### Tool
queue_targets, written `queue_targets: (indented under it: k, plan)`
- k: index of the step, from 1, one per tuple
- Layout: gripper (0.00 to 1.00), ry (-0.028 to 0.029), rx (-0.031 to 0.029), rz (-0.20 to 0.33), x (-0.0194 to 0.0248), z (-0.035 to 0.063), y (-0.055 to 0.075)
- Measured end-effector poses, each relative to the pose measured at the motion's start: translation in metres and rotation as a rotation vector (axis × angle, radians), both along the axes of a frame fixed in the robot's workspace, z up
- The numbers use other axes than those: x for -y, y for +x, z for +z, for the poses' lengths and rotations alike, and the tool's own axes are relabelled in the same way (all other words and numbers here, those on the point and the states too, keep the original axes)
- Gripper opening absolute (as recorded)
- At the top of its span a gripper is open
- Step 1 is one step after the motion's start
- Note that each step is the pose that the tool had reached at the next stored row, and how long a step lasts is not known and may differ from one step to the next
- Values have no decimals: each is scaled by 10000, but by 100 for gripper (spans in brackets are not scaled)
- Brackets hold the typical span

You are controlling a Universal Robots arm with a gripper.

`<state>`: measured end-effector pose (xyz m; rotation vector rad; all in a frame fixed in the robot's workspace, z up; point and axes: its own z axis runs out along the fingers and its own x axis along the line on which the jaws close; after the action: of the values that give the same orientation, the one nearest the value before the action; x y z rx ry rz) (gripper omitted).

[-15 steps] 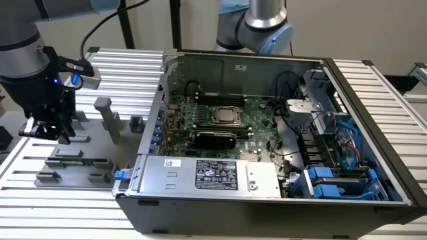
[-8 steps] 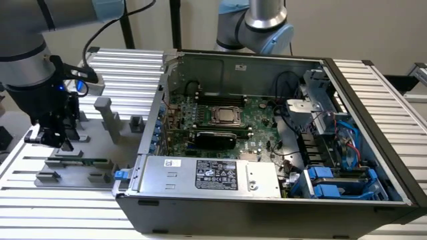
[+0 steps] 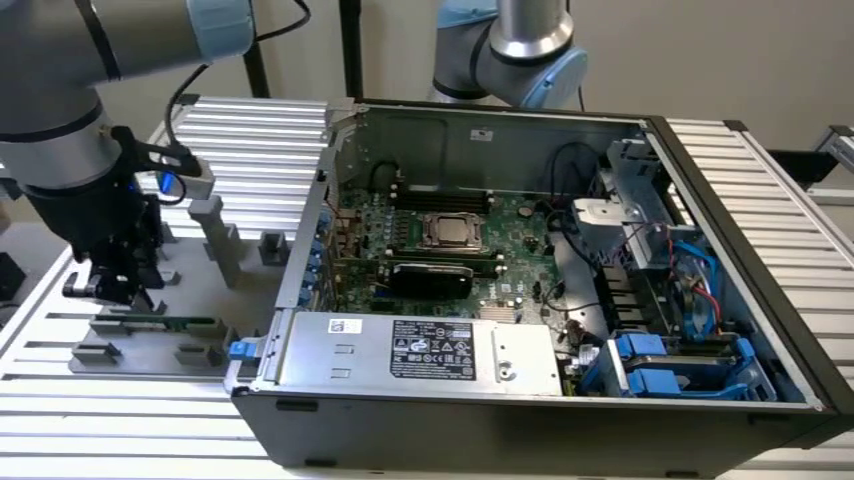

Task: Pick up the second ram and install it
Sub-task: 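Pick up the second ram and move it above second insertion slot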

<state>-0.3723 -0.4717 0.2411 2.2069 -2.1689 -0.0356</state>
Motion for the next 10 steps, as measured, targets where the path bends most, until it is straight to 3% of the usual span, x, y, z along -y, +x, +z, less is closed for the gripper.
queue_targets:
  k: [10]
  plan:
    - [100,-1,4,26,7,-182,-2]
